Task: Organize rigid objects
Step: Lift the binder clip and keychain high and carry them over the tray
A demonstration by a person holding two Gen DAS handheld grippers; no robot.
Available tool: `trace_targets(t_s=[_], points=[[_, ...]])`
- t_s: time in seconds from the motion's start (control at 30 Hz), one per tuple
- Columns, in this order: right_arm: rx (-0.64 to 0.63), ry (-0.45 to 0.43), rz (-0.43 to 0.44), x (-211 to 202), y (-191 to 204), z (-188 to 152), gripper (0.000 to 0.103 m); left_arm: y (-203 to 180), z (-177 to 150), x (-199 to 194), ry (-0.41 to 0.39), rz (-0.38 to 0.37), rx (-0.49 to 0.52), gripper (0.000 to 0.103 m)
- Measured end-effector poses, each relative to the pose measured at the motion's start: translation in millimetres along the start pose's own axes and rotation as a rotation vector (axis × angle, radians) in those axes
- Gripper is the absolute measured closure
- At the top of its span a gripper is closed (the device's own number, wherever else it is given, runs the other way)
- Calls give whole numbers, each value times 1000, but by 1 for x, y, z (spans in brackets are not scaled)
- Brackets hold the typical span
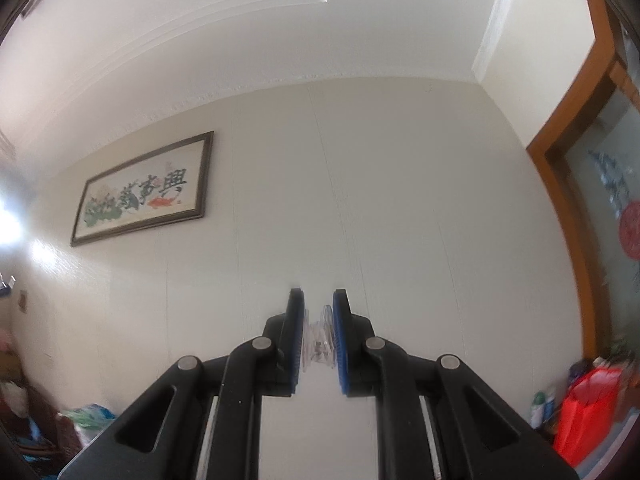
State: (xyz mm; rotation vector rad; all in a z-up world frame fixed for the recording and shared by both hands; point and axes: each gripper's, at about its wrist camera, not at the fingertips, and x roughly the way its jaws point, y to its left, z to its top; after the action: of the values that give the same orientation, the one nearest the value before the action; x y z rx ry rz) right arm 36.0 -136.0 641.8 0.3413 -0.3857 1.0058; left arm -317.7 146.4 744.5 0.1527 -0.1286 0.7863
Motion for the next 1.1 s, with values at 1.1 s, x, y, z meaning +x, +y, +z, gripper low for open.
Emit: trace_targets(t_s=[1.1], points=[[152,1099,592,-1,213,-528,90,58,-504,-46,801,322,-279,72]])
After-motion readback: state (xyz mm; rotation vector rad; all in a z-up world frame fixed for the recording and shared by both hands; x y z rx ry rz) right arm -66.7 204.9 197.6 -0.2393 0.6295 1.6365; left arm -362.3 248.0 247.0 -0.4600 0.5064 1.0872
